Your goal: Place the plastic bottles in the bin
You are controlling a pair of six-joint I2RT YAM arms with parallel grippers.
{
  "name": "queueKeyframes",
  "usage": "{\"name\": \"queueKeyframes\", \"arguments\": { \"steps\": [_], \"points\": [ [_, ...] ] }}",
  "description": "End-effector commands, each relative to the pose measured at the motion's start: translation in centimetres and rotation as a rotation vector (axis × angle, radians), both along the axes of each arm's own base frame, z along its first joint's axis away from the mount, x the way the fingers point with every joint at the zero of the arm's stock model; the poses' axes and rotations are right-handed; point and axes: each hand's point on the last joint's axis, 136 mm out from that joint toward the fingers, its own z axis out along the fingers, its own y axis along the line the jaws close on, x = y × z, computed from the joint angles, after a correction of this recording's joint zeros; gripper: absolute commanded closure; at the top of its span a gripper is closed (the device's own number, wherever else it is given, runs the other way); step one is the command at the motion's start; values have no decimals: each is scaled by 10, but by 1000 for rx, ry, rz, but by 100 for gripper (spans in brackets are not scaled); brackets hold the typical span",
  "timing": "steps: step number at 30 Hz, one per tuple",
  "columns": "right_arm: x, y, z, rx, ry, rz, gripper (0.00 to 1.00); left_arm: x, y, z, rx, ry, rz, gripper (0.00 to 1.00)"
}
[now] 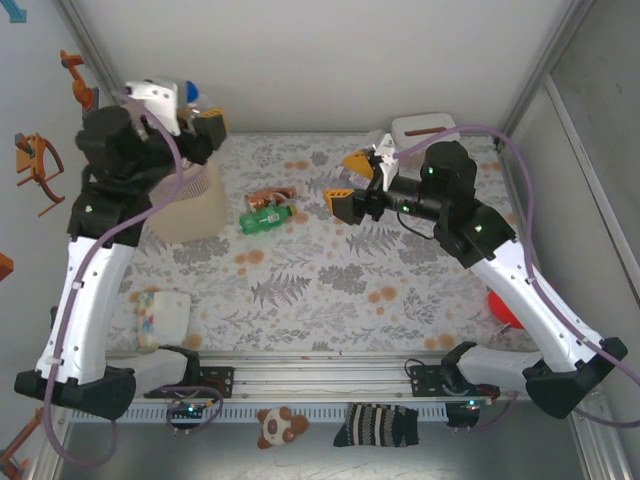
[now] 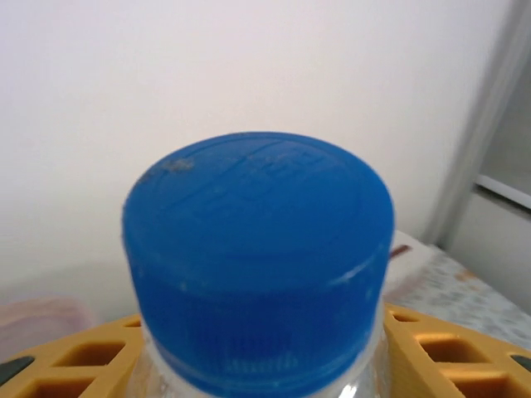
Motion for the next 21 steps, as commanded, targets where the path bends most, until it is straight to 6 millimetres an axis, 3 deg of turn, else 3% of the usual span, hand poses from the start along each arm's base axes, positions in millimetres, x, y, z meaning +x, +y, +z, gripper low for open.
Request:
{"name": "queueKeyframes", "arguments": {
  "steps": [1, 10, 16, 21],
  "points": [
    [-1, 1, 9, 2, -30, 2, 16, 7, 39, -11, 28, 87, 142, 48],
    [1, 3, 5, -26, -22, 5, 17, 40, 130, -27, 62, 184, 424, 50],
    [3, 3, 1, -40, -17, -1, 17, 69, 175, -53, 103, 280, 550, 50],
    [3, 2, -3, -53, -15, -5, 17, 86, 201, -81, 145, 395, 614, 51]
  ]
}}
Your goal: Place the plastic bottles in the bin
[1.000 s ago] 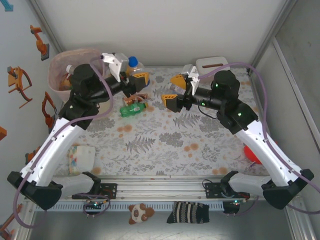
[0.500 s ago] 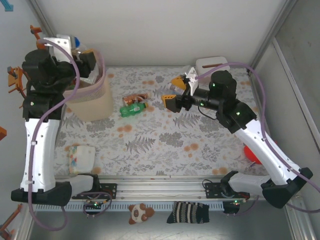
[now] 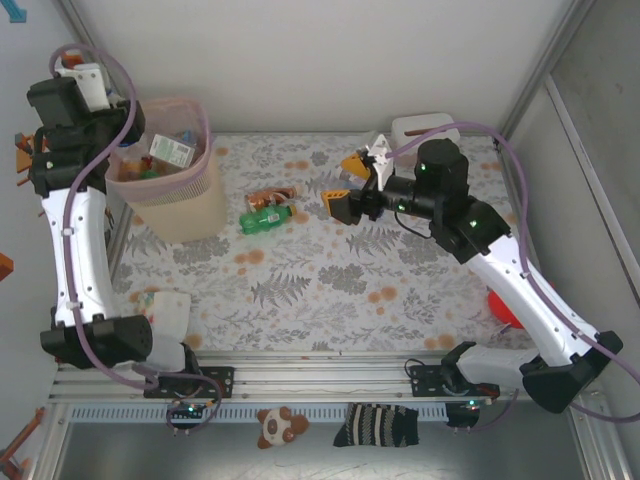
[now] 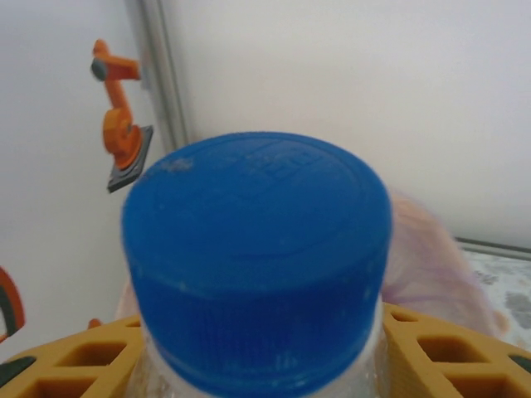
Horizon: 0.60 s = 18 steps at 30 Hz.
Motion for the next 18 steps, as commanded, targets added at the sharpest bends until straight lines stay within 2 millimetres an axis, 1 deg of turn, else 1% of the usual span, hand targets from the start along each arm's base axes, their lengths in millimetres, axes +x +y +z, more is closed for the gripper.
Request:
{"name": "queueKeyframes", "arguments": {
  "steps": [1, 5, 11, 15, 18],
  "points": [
    [-2, -1, 12, 4, -39, -5, 17, 0, 16, -15, 46, 92, 44, 51],
    [-2, -1, 8, -2, -30, -6, 17, 10, 24, -48, 46, 219, 56, 51],
    [-3, -2, 4, -9, -24, -6, 17, 17, 32, -104, 35, 400, 80, 50],
    [-4, -3, -1, -23, -19, -4, 17, 24, 37, -137, 10, 492, 83, 46],
    [-3, -2, -4, -34, -16, -3, 17, 30, 37, -156, -20, 546, 79, 43]
  ]
}}
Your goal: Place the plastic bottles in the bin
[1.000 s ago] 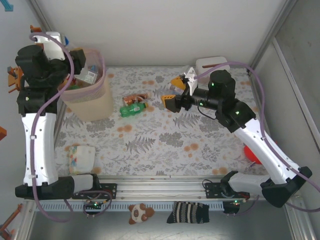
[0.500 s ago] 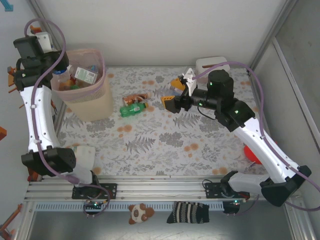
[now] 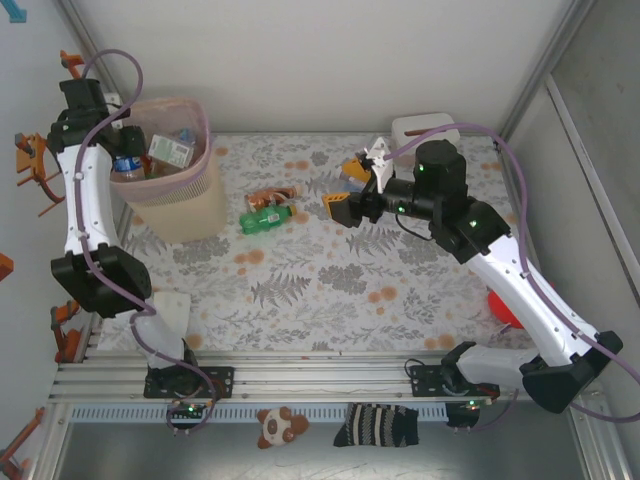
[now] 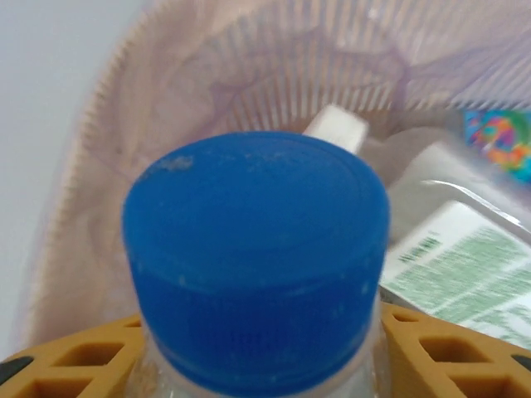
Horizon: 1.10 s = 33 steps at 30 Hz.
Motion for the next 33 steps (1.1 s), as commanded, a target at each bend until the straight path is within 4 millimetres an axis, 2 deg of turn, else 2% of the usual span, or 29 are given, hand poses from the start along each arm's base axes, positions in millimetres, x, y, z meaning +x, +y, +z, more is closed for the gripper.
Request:
{"name": "queueKeyframes", "arguments": {
  "steps": [1, 3, 6, 12, 17, 18, 21, 25, 29, 33],
  "points": [
    [-3, -1, 2, -14, -25, 4, 17, -5, -3, -21, -41, 94, -7, 42],
    [-4, -1, 4, -14, -28, 6, 17, -1, -5, -21, -54, 88, -11, 39],
    [-5, -2, 7, -10, -36, 3, 17, 0, -7, -5, -61, 44, -14, 28],
    [-8, -6, 12, -2, -51, -4, 17, -4, -14, 47, -65, -86, -32, 19],
    [-9, -7, 12, 0, -55, -8, 17, -10, -21, 71, -78, -145, -56, 18],
    [-8, -7, 11, -1, -53, -9, 17, -11, -23, 72, -85, -147, -66, 21],
    [-8, -7, 9, 0, -49, -7, 17, -11, -27, 61, -105, -118, -80, 36],
    [-8, -7, 8, -1, -49, -11, 18, -8, -23, 33, -109, -52, -64, 52],
    [-7, -8, 6, -4, -49, -19, 18, -3, -21, 2, -112, 7, -56, 59],
    [-3, -10, 2, -16, -43, -44, 18, -2, -16, -22, -112, 54, -41, 61]
  ]
}}
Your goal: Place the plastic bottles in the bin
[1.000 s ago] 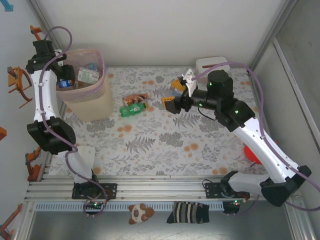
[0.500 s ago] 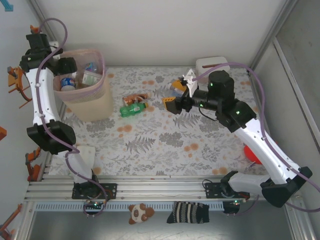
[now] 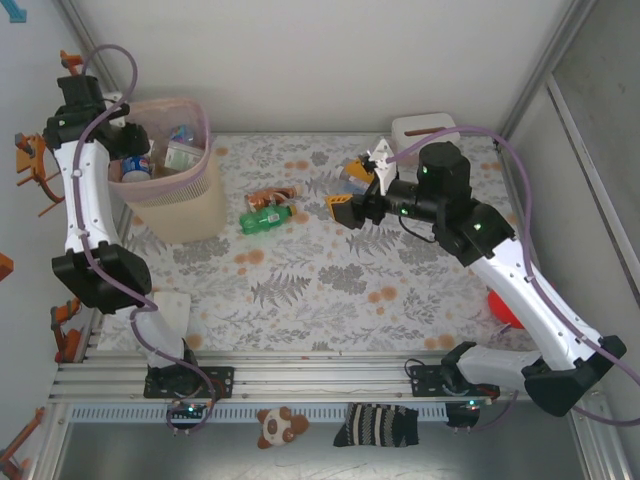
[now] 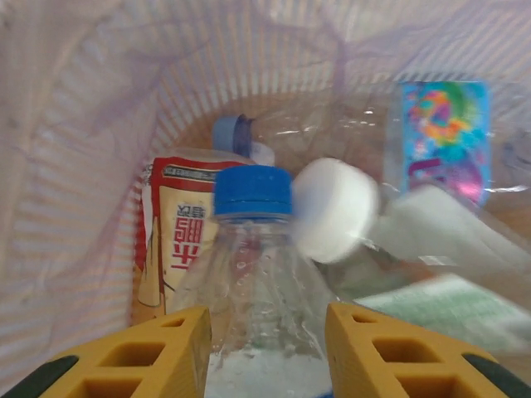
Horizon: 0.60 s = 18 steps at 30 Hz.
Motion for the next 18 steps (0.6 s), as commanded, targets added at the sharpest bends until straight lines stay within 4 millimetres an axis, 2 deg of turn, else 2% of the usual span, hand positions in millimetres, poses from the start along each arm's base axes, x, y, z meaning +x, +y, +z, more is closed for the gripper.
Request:
{"name": "queueKeyframes", "arguments": {
  "steps": [1, 5, 7, 12, 18],
  "points": [
    [2, -5, 2, -6, -26, -39, 18, 0, 4, -24, -7, 54, 7, 61],
    [20, -14, -11, -65, -1, -146, 18, 3, 3, -31, -27, 65, 5, 61],
    [28, -17, -19, -99, 6, -184, 18, 3, 1, -24, -39, 41, 1, 62],
    [52, -24, -50, -231, 33, -245, 18, 0, -6, 13, -57, -65, -8, 61],
    [88, -36, -96, -400, 82, -285, 19, -14, -17, 59, -79, -175, -32, 57]
  ]
}}
